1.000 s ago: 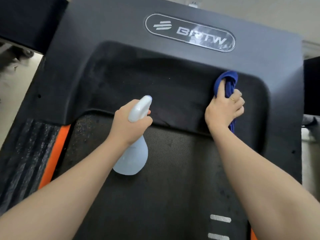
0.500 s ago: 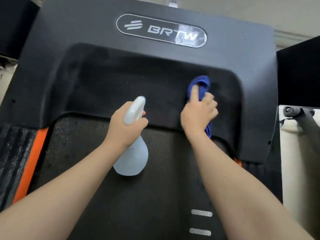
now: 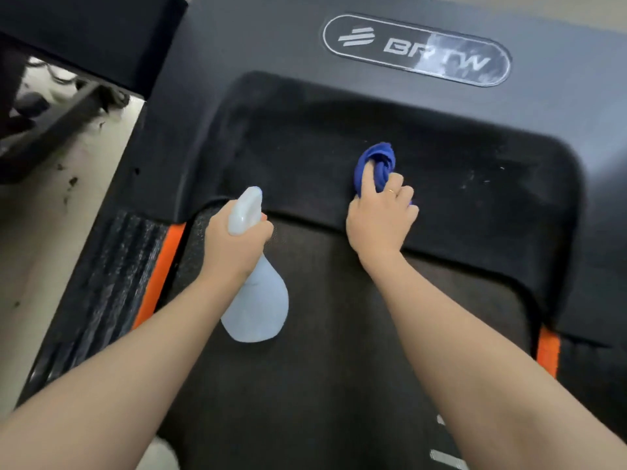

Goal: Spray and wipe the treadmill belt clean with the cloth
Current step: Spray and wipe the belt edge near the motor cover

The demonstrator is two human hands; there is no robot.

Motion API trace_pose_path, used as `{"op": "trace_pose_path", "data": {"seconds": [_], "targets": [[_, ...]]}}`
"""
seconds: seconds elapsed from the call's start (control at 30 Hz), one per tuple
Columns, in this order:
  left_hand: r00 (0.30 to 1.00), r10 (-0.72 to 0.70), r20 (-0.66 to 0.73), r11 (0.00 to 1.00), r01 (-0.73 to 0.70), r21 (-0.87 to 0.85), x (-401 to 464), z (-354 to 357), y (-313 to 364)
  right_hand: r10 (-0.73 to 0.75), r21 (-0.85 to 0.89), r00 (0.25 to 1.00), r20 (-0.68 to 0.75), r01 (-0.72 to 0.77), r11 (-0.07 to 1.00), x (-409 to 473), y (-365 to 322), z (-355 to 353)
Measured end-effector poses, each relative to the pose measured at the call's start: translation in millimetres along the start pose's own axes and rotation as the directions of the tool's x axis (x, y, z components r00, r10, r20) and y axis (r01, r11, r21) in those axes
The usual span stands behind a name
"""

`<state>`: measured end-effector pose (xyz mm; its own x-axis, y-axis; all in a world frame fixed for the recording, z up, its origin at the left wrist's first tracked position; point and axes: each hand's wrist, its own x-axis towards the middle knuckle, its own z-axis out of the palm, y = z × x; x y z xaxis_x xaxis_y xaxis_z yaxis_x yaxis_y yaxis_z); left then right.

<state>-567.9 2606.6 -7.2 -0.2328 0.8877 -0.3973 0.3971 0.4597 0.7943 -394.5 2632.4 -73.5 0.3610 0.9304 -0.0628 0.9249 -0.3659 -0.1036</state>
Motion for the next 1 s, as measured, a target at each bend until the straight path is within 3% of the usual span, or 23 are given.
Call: {"op": "trace_pose_path", "data": {"seconds": [0.1,0.23,0.3,0.37,0.43,0.5,0.6,0.7,0.83,1.0], "targets": [[0.998,-0.035,-0.056,0.998,0.032,-0.049,5.2,-26.9,-7.5,-0.266,-0.006,0.964,0.013,0.266,0.964,-24.0,-76.3,10.2],[0.986,-0.077,-0.147,0.995,0.066,-0.079,12.9,-63.6,-20.1,-0.545,0.035,0.828,0.128,0.546,0.837,-43.2,-146.8,22.8],[0.983,-0.084,-0.166,0.995,0.075,-0.064,17.2,-78.6,-29.7,-0.638,-0.042,0.768,0.048,0.64,0.767,-34.9,-150.0,30.7],[0.985,-0.09,-0.149,0.994,0.08,-0.073,20.1,-87.6,-36.5,-0.513,-0.106,0.85,-0.118,0.503,0.858,-22.8,-135.5,29.7],[0.988,-0.093,-0.121,0.993,0.084,-0.081,20.8,-94.0,-40.9,-0.265,0.029,0.96,-0.09,0.269,0.963,-8.1,-123.9,22.0],[0.99,-0.094,-0.101,0.993,0.086,-0.081,18.7,-97.6,-44.8,-0.146,0.088,0.989,0.0,0.146,0.985,-10.7,-127.1,21.8],[0.99,-0.092,-0.104,0.993,0.084,-0.08,12.8,-103.6,-46.7,-0.419,-0.058,0.908,-0.007,0.418,0.907,-29.9,-143.0,26.5],[0.989,-0.122,-0.081,0.99,0.115,-0.081,2.1,-105.9,-53.6,-0.591,-0.04,0.786,0.184,0.607,0.794,-20.2,-143.9,15.1],[0.979,-0.203,0.004,0.978,0.202,0.043,-23.4,-94.7,-68.3,-0.545,0.349,0.762,0.349,0.433,0.831,-20.1,-103.3,-13.4],[0.953,-0.303,-0.007,0.953,0.303,0.015,-39.4,-87.6,-68.5,-0.436,0.419,0.765,0.473,0.24,0.876,-63.9,-36.4,-13.4]]}}
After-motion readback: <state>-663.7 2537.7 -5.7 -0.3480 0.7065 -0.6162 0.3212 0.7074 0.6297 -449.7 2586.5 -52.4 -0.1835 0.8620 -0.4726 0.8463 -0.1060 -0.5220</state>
